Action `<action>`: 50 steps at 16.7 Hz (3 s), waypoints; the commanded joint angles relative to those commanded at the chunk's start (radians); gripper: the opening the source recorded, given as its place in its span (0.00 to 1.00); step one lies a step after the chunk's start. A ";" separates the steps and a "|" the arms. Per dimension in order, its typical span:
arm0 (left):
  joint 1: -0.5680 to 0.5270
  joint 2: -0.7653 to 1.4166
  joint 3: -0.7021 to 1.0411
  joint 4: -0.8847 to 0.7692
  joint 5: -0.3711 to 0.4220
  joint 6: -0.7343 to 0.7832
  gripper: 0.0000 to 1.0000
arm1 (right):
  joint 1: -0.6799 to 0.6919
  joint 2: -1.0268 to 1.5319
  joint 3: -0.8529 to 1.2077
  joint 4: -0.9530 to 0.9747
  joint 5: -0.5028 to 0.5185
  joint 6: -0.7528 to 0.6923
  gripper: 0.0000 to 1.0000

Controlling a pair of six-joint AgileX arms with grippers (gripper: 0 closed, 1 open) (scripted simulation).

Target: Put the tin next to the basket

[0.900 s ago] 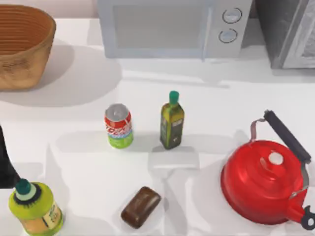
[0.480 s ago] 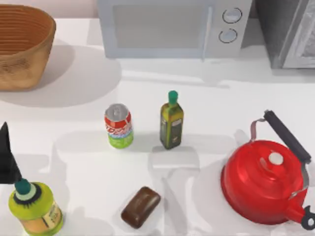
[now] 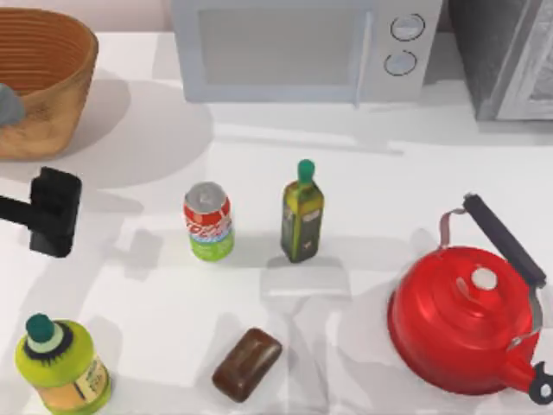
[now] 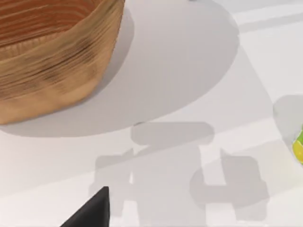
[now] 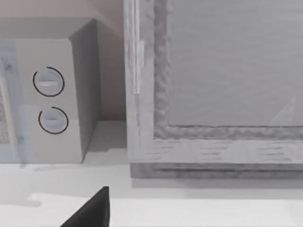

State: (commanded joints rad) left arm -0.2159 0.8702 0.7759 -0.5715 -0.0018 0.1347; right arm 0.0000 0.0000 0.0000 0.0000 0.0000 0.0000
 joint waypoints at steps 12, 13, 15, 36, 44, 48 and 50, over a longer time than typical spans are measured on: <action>-0.256 1.114 0.970 -0.648 0.006 0.151 1.00 | 0.000 0.000 0.000 0.000 0.000 0.000 1.00; -0.268 1.163 1.010 -0.679 0.006 0.158 1.00 | 0.000 0.000 0.000 0.000 0.000 0.000 1.00; -0.285 1.228 1.064 -0.722 0.005 0.168 1.00 | 0.000 0.000 0.000 0.000 0.000 0.000 1.00; -0.289 1.285 0.895 -0.517 0.005 0.174 0.77 | 0.000 0.000 0.000 0.000 0.000 0.000 1.00; -0.289 1.285 0.895 -0.517 0.005 0.174 0.17 | 0.000 0.000 0.000 0.000 0.000 0.000 1.00; -0.289 1.285 0.895 -0.517 0.005 0.174 0.00 | 0.000 0.000 0.000 0.000 0.000 0.000 1.00; -0.289 1.285 0.895 -0.517 0.005 0.174 0.00 | 0.000 0.000 0.000 0.000 0.000 0.000 1.00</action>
State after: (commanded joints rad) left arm -0.5054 2.1549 1.6705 -1.0883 0.0036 0.3088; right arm 0.0000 0.0000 0.0000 0.0000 0.0000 0.0000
